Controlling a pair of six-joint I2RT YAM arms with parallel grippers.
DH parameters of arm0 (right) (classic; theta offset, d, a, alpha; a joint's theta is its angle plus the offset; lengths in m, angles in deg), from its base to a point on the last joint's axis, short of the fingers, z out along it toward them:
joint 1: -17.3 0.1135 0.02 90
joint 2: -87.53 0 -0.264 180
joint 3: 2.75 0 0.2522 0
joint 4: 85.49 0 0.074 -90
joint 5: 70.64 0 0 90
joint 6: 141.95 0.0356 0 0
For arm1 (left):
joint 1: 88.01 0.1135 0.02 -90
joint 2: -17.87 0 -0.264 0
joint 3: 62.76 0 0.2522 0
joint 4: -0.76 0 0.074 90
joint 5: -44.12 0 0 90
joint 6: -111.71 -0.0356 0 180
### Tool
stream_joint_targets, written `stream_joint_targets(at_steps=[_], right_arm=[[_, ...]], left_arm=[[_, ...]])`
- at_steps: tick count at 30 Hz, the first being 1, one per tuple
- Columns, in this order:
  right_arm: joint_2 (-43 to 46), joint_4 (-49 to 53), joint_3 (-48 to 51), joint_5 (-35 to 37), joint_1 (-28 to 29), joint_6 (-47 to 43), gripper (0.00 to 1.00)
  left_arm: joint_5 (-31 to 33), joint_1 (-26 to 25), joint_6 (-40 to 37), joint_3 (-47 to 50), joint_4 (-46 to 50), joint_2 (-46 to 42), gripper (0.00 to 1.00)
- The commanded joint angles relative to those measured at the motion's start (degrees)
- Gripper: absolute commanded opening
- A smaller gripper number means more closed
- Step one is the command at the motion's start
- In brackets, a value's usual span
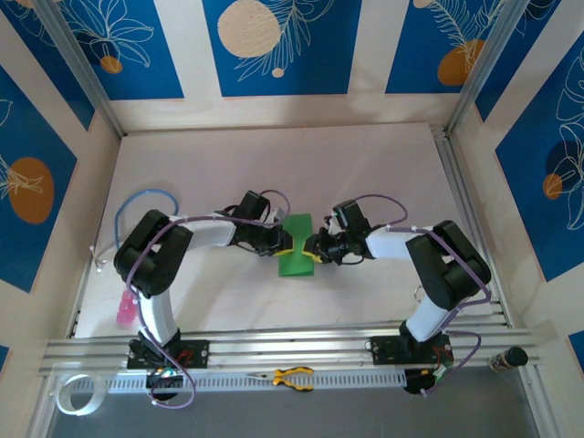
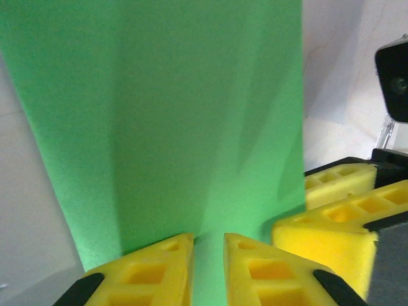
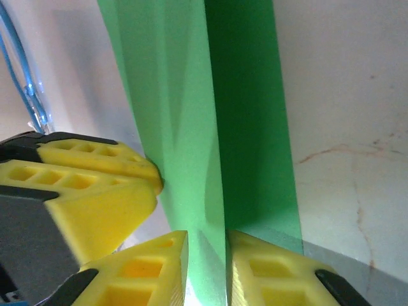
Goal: Fold a paper plane with a square sheet of paper (pick it up from the middle)
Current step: Fold the triangle a second time at the center of the table.
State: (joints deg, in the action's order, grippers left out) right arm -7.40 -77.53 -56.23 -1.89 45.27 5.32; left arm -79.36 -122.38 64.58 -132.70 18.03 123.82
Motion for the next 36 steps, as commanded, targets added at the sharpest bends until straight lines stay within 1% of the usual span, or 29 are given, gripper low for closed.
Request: stream_joint_targets(at_steps=[1,8,17,20,22,27,31,33,36], right_arm=[[0.81,-0.92,0.35,-3.27,-0.45,-1.59,0.23],[-1.44,-1.78,-0.75,-6.48,-0.71,-2.51,0.24],[-2.91,-2.12,-1.1,-6.71,-1.6,-2.98,0.25],[-3.9,-3.23,-1.22,-9.05,-1.55,-3.43,0.25],[-4.29,-2.44,-1.41,-8.95,-1.6,-4.02,0.24],[-4.75,0.48,-1.84,-7.4,-1.73,-6.57,0.17],[-5.13,0.92,-2.11,-7.23,-2.19,-7.3,0.14],[-5.19,0.97,-2.19,-7.45,-2.39,-7.36,0.14],[-4.93,0.73,-2.26,-7.74,-2.44,-7.42,0.15]], left_arm=[[1.59,-0.52,-1.52,1.12,1.14,0.92,0.2],[2.04,-0.95,0.02,2.65,-1.39,1.8,0.2],[3.34,-1.04,1.06,3.72,-3.16,0.88,0.2],[2.51,-0.99,2.43,4.77,-6.46,-0.09,0.2],[1.49,-0.96,3.67,5.28,-8.59,-0.94,0.21],[0.36,-0.98,5.96,7.8,-12.28,-5.29,0.22],[-0.15,-1.07,5.93,9.7,-10.95,-7.47,0.21],[-0.43,-1.35,5.49,10.38,-10.13,-8.01,0.19],[-0.02,-2.0,3.47,9.86,-6.59,-8.1,0.16]])
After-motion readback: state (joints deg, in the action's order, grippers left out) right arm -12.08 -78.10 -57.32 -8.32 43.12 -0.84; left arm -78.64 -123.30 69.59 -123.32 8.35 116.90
